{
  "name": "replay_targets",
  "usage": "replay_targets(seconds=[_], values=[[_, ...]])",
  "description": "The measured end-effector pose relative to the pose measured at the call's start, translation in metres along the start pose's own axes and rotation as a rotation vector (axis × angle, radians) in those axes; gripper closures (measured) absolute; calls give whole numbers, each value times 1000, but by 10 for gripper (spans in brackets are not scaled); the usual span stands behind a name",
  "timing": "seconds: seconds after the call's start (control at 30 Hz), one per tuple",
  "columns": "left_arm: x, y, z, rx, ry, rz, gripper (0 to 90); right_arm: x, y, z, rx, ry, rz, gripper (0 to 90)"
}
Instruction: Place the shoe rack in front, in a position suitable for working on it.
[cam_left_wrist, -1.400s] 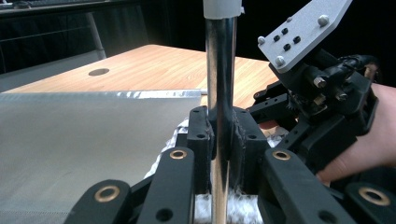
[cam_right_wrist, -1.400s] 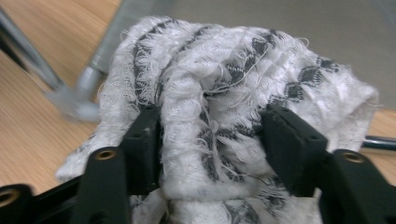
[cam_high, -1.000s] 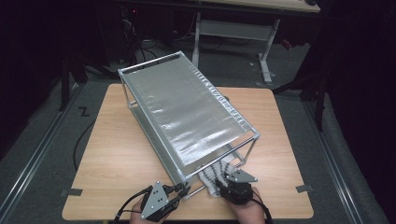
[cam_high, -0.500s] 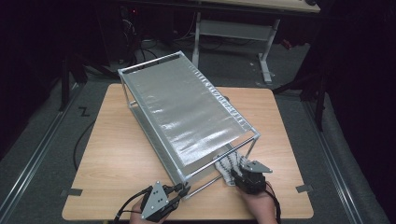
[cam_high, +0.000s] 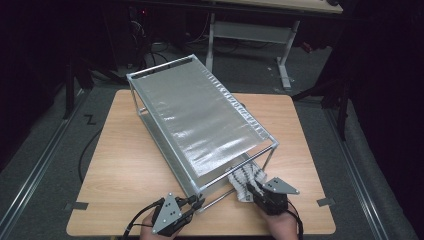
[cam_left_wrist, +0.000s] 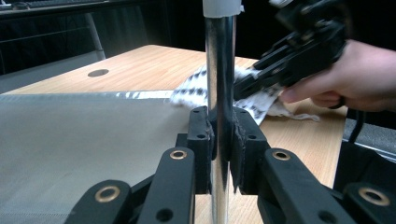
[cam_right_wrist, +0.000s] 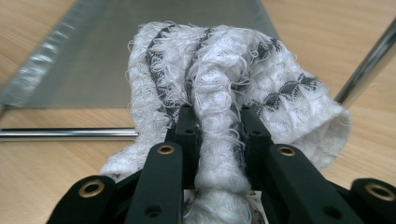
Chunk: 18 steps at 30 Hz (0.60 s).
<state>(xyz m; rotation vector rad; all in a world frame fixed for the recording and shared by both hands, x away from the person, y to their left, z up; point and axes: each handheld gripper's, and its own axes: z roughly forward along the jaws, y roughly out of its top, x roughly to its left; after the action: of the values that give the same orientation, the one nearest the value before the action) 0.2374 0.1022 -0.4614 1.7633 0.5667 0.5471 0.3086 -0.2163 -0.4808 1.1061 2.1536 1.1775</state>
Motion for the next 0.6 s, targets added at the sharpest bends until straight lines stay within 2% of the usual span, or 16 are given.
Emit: replay_targets(seconds=[0.07,0.2,0.27,0.3,0.33,0.5,0.6], values=[[1,0,2,0,2,4,797,3,2,-13,-52,-7,-10,747],[2,1,5,-2,9,4,797,4,1,-22,-89,-13,-22,747],[2,1,7,-3,9,4,797,3,2,-28,-107,-17,-10,747],[2,1,8,-5,9,3,797,4,3,-35,-134,-25,-6,747],[3,1,8,-5,10,3,797,4,3,-35,-134,-25,-6,747],[3,2,11,-9,32,-3,797,4,8,-56,-207,-56,-13,747],[4,2,12,-9,44,-8,797,1,10,-67,-245,-73,0,747]])
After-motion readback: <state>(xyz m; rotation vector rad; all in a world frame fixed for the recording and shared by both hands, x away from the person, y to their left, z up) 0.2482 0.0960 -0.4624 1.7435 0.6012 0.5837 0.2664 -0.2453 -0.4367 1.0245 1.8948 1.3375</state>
